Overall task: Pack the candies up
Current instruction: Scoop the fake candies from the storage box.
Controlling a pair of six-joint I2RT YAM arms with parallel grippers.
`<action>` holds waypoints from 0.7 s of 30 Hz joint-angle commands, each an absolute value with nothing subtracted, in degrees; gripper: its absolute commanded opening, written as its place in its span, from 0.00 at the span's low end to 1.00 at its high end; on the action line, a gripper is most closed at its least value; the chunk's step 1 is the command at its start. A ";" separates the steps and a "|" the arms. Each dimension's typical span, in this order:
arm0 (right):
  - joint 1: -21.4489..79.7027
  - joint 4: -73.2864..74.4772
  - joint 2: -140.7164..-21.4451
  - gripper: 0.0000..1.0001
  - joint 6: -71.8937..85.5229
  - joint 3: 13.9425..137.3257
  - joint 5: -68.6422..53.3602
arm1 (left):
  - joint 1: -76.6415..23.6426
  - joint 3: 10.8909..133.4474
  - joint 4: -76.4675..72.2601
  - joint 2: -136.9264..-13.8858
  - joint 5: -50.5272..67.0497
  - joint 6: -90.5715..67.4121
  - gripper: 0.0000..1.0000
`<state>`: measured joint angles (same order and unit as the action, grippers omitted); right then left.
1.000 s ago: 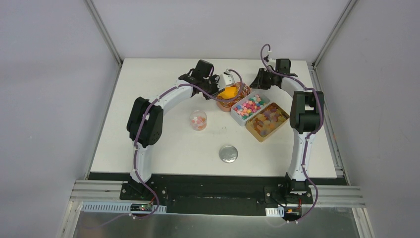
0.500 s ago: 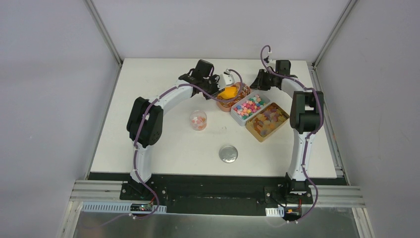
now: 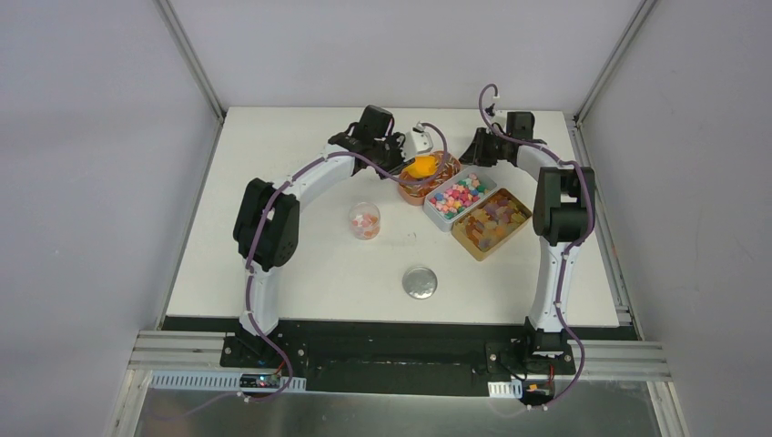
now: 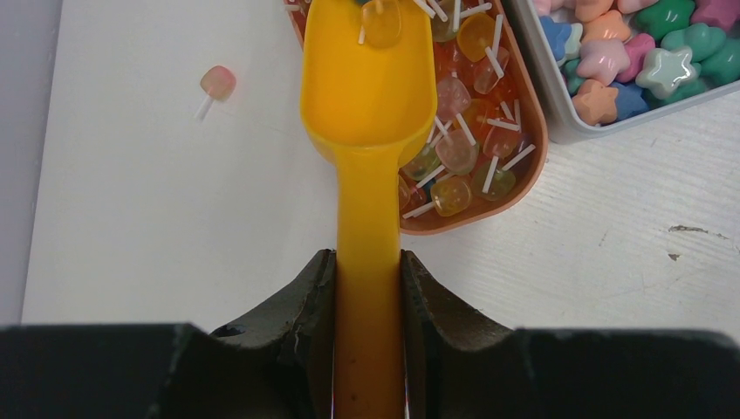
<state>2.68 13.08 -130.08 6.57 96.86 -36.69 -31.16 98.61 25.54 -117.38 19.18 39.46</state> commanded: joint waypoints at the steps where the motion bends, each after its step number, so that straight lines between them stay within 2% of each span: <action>1: 3.56 12.17 -130.47 0.21 6.82 96.32 -38.94 | -31.57 100.02 24.08 -117.05 20.66 39.29 0.00; 21: 3.60 12.31 -130.27 0.20 6.61 96.41 -38.84 | -31.64 97.71 21.83 -118.42 20.91 38.43 0.00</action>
